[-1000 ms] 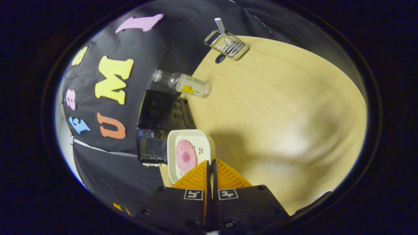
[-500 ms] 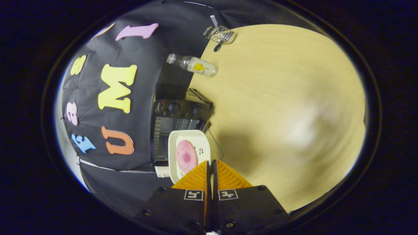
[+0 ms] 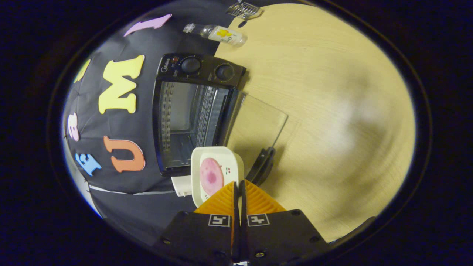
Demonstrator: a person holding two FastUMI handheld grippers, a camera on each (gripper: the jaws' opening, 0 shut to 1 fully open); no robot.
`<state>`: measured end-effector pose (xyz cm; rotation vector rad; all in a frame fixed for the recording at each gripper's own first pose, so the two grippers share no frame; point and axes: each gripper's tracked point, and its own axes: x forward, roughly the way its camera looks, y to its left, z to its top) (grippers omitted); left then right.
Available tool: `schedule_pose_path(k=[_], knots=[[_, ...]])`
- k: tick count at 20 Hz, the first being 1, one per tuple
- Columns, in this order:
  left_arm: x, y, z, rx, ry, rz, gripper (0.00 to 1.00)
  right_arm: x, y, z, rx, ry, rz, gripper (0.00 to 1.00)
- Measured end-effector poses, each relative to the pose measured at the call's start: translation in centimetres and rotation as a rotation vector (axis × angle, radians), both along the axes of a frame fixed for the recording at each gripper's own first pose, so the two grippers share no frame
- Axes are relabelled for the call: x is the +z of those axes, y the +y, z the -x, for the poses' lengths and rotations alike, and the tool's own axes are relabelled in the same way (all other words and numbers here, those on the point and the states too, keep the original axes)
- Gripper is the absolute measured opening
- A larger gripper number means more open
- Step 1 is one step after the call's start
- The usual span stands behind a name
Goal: Open the electric oven with the left hand, put the food in, and close the electric oven.
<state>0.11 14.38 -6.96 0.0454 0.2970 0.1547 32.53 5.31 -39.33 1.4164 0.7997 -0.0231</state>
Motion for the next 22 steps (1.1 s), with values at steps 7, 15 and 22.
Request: schedule_pose_path(k=[7,15,22], knots=[[0.4,0.0,-1.3,0.108,-0.009,-0.022,0.98,-0.2,-1.2,-7.4,-0.017,-0.001,0.024,0.04],[-1.0,-1.9,-2.3,0.232,0.02,-0.009,0.98,0.1,-4.4,-15.9,-0.065,-0.108,0.108,0.04],[-1.3,-2.2,-2.0,0.29,0.025,-0.007,0.98,0.1,-4.6,-17.2,-0.063,-0.179,0.019,0.12]])
